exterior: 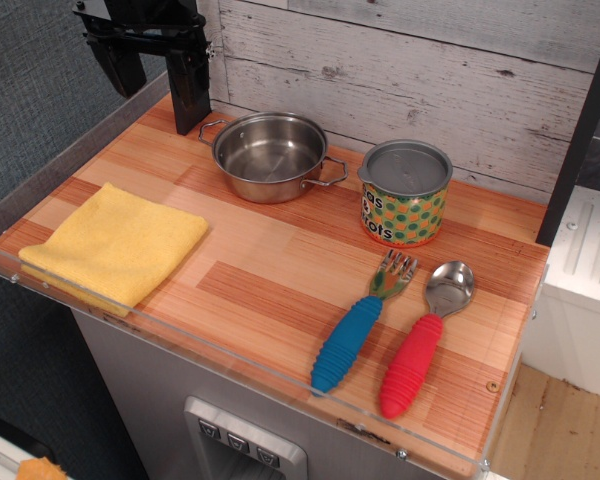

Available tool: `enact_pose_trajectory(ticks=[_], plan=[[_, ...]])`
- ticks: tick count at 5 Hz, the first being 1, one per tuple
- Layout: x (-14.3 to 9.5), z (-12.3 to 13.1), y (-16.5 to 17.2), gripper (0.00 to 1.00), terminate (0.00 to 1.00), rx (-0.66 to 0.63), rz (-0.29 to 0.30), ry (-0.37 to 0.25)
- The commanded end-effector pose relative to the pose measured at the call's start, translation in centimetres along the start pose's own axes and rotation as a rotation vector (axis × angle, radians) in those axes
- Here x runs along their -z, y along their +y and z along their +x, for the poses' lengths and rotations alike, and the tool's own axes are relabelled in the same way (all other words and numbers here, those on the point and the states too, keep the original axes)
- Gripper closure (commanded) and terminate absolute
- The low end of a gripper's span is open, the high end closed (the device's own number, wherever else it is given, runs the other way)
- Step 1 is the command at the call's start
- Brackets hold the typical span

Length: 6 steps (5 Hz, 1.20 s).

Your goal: Moved the towel next to the fork

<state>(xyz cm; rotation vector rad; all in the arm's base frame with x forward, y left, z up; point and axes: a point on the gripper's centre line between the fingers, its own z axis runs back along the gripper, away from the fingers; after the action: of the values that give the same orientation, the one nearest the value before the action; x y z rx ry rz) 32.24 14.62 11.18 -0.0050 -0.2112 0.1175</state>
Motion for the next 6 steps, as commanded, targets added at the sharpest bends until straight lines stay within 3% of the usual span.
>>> enact_pose_trajectory(ticks=[1,4,5,6], plan=[[0.0,0.0,0.0,0.00,0.00,0.000,0.000,0.000],[2.8,-2.8,2.3,0.00,0.00,0.003,0.050,0.034],[3.6,-4.1,3.2,1.00,0.00,-0.012,0.093,0.071],[5.0,-5.1,3.5,1.00,0.00,0.029,0.095,0.133]])
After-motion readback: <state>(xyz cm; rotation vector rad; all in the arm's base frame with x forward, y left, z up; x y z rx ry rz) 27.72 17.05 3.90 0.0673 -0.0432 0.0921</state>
